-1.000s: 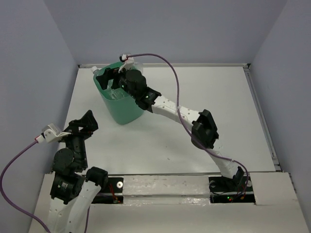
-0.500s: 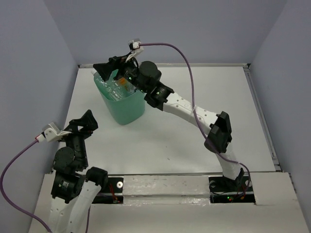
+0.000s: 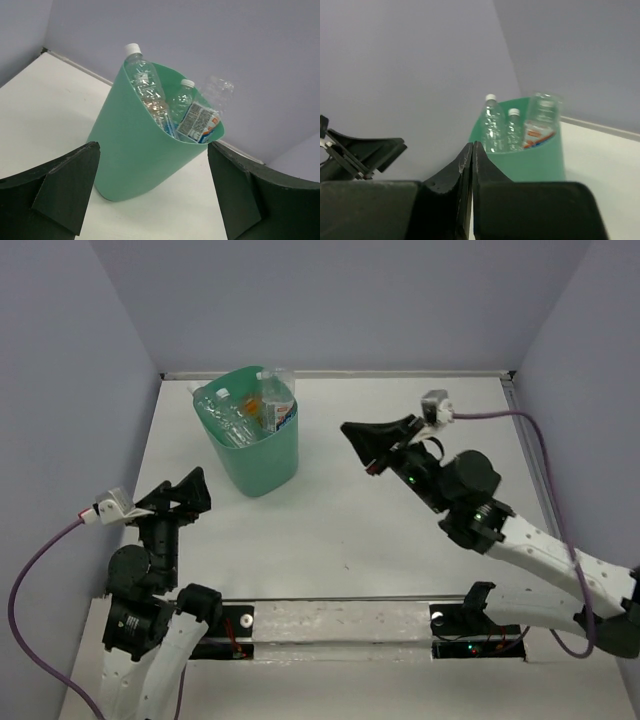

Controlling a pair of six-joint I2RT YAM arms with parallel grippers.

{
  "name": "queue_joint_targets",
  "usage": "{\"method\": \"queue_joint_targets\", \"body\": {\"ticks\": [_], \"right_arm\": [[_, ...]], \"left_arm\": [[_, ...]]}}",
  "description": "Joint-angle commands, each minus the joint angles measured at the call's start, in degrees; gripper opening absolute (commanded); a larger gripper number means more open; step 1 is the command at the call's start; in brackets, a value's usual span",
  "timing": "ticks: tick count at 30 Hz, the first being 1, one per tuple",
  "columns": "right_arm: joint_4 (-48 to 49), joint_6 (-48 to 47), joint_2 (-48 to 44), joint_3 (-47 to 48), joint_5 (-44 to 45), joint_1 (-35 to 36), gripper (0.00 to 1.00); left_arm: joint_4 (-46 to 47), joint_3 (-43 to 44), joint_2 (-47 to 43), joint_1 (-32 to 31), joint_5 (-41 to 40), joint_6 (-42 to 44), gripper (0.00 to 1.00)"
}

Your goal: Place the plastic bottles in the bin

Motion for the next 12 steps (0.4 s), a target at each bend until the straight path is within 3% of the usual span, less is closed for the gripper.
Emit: {"method": "queue_joint_targets", "body": {"ticks": [1,2,3,6,7,12], "right_arm": [[-9.12,-4.52,-19.39,-14.21,11.06,0.41,0.06],[-11.33,-3.47,-26.56,-18.85,12.30,0.41,0.13],[-15.45,-2.85,-29.86,-20.98,14.23,0.41,0.37],[-20.83,-0.14,-39.69,-26.17,17.66,0.41,0.88],[-23.11,0.57,-41.30,-28.63,19.33,0.41,0.99],[-25.86,1.20,-44.13,-29.62,19.79,0.41,1.00]], "left_arm": [[3.66,3.77,0.96,0.31,6.54,-0.14,0.99],[3.83,3.94,1.05,0.31,7.86,-0.32,0.99],[4.44,3.95,1.13,0.31,8.65,-0.58,0.99],[5.06,3.77,1.57,0.31,11.55,-0.24,0.99],[5.07,3.86,2.01,0.40,12.17,0.20,0.99],[5.24,4.47,3.33,0.31,12.79,1.17,0.99]]}}
